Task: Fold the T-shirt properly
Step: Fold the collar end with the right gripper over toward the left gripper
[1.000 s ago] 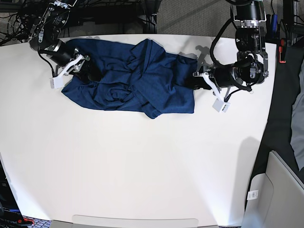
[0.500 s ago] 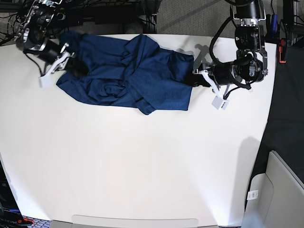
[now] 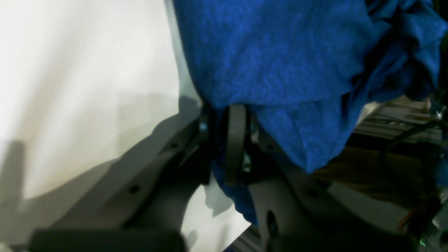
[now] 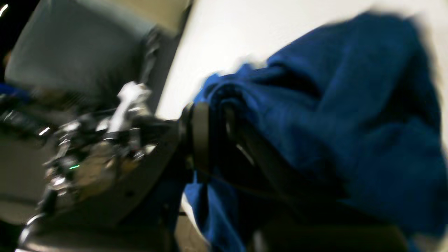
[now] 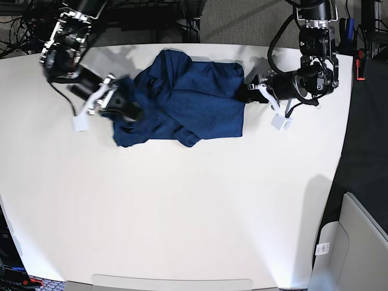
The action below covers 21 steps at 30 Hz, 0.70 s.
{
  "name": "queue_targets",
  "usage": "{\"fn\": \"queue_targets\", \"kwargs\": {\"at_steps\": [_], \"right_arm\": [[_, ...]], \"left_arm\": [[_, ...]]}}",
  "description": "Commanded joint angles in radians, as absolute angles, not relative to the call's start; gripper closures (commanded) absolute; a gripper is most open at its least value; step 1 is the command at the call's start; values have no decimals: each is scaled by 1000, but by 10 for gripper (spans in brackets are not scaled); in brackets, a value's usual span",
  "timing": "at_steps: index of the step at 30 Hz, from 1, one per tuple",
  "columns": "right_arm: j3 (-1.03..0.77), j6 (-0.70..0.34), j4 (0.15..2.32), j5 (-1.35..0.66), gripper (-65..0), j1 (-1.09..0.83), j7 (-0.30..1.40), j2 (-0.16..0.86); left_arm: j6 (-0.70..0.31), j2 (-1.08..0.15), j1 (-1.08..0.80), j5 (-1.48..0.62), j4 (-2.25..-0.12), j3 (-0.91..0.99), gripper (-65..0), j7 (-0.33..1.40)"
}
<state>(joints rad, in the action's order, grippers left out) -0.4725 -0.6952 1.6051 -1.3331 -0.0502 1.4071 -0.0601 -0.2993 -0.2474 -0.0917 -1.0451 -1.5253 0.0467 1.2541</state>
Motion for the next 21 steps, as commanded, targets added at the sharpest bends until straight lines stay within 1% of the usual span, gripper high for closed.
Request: {"fn": "queue_targets", "kwargs": {"at_steps": [1, 3, 4, 8, 13, 17, 21], "right_arm": [[-447, -698, 1643, -1371, -7, -30, 1395, -85], [-406, -698, 1650, -1365, -7, -30, 1395, -143], [-381, -698, 1650, -1353, -7, -30, 1395, -157], [-277, -698, 1650, -1317, -7, -28, 1382, -157], [-216, -698, 1590, -1300, -8, -5, 1363, -157], [-154, -698, 1514, -1297, -8, 51, 1359, -157], [-111, -698, 1471, -1242, -9, 120, 1359, -157]], "left_arm": [[-294, -255, -88, -1027, -1521, 48, -4, 1256], [-294, -255, -88, -1027, -1512, 48, -4, 1237], [-294, -255, -88, -1027, -1512, 48, -4, 1230], [-294, -255, -88, -1027, -1512, 48, -4, 1227], [-294, -255, -101, -1027, -1512, 48, -4, 1227], [-294, -255, -122, -1027, -1512, 48, -4, 1227], [-294, -232, -131, -1027, -1512, 48, -4, 1225]]}}
